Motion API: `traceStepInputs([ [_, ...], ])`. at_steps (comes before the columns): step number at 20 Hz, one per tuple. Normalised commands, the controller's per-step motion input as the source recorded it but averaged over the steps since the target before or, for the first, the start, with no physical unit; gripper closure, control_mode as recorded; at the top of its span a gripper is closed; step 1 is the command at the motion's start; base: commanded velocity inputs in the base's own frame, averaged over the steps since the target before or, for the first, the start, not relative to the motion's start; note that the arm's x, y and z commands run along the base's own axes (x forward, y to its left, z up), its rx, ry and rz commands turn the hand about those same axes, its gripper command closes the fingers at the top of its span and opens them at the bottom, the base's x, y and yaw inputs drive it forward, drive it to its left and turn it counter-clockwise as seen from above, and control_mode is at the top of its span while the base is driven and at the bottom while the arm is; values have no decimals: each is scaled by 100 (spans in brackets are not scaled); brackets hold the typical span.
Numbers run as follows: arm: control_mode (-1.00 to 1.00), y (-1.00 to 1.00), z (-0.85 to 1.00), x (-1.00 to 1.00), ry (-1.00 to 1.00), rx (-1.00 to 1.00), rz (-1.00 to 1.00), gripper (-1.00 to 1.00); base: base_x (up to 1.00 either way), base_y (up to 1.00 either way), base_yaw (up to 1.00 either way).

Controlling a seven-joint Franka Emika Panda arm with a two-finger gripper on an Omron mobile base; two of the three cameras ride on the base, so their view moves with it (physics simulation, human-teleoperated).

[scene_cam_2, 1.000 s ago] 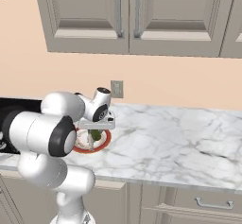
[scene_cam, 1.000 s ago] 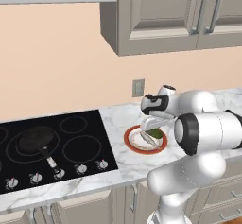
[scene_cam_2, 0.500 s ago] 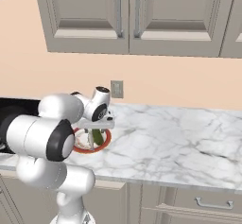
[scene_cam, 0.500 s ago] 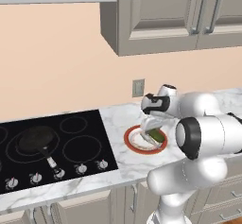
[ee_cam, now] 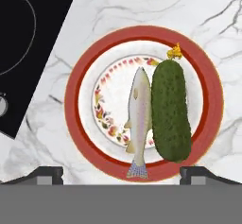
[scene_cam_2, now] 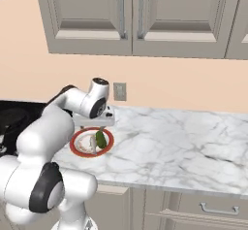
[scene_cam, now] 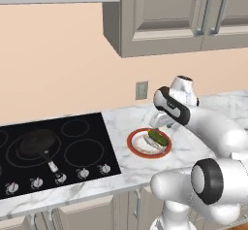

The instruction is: Place the fish on the plate and place the cucumber on the same plate.

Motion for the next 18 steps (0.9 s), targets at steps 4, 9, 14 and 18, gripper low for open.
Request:
traceStepInputs([
  [4,-100,0,67,-93,-20,0,-8,-100,0,0,0],
  [9,-100,0,89,-78,-12,-1,-7,-100,0,0,0],
  [14,-100,3,98,-80,-9,-5,-2,-100,0,0,0],
  [18,-100,7,96,-68,-4,-9,-1,-100,0,0,0],
])
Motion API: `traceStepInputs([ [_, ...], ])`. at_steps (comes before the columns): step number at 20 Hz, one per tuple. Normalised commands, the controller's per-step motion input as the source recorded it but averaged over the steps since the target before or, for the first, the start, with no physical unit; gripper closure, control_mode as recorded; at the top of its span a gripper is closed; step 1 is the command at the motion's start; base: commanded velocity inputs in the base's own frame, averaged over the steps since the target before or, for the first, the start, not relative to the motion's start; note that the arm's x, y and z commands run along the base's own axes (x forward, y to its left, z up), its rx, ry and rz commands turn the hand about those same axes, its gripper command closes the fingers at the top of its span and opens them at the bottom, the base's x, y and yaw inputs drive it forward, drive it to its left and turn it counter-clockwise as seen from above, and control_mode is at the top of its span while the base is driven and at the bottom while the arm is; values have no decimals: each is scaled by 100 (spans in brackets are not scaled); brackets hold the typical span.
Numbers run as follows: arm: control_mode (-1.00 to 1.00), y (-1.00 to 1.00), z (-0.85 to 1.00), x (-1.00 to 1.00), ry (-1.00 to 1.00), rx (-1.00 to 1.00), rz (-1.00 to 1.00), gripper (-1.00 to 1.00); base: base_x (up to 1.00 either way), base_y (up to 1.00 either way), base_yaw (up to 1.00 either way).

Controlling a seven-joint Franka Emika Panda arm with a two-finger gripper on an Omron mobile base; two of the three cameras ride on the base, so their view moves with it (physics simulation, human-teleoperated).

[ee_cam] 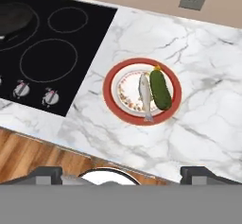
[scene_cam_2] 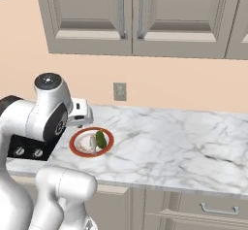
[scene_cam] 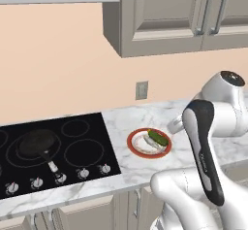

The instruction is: Place the fish on the plate and place the cucumber on the same plate.

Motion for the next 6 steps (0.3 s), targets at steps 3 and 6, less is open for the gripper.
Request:
traceStepInputs([
  [3,-100,3,76,-38,0,-7,-10,-100,0,0,0],
  [6,-100,9,67,-27,0,-3,-17,-100,0,0,0],
])
